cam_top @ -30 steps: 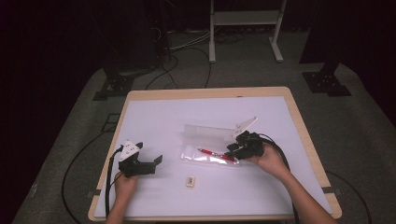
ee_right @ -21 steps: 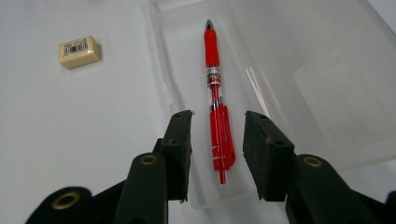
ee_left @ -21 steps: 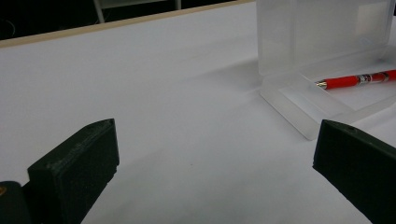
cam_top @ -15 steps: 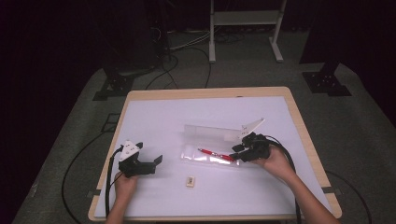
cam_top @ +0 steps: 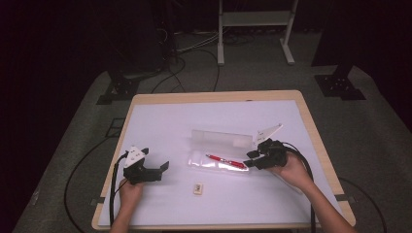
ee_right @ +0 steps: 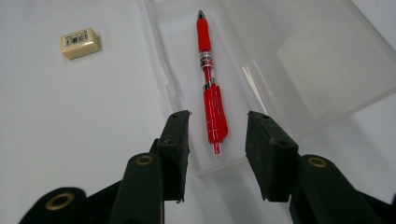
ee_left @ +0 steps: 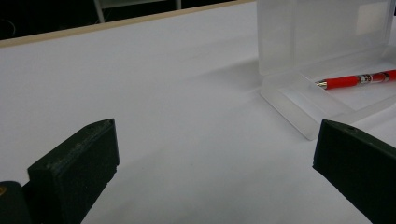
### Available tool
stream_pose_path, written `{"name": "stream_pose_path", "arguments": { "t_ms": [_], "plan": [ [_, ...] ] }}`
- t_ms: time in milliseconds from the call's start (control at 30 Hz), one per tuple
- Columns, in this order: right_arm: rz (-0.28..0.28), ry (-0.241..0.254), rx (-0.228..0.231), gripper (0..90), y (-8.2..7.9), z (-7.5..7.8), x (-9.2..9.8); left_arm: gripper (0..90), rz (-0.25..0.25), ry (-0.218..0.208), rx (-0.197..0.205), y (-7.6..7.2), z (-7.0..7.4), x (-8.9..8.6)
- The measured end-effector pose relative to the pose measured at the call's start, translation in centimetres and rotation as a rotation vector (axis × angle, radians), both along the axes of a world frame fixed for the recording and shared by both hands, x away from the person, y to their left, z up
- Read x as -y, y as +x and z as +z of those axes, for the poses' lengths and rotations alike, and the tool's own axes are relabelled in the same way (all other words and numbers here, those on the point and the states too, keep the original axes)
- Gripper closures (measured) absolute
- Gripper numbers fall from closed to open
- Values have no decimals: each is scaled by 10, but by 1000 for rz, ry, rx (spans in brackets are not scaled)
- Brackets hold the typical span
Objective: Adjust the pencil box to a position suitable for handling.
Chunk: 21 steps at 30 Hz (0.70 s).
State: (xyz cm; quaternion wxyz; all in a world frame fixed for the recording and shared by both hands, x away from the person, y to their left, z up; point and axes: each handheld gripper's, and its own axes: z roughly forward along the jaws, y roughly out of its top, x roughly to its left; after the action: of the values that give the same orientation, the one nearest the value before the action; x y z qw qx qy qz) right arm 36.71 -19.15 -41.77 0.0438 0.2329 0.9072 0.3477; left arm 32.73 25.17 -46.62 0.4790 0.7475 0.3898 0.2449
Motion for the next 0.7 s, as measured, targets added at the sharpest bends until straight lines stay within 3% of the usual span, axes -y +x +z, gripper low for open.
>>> {"name": "stream_pose_path", "arguments": {
  "t_ms": [700],
  "plan": [
    [-47, 3, -1, 566, -9, -2, 27, 0, 1, 0, 1, 0, 0, 0]
  ]
}}
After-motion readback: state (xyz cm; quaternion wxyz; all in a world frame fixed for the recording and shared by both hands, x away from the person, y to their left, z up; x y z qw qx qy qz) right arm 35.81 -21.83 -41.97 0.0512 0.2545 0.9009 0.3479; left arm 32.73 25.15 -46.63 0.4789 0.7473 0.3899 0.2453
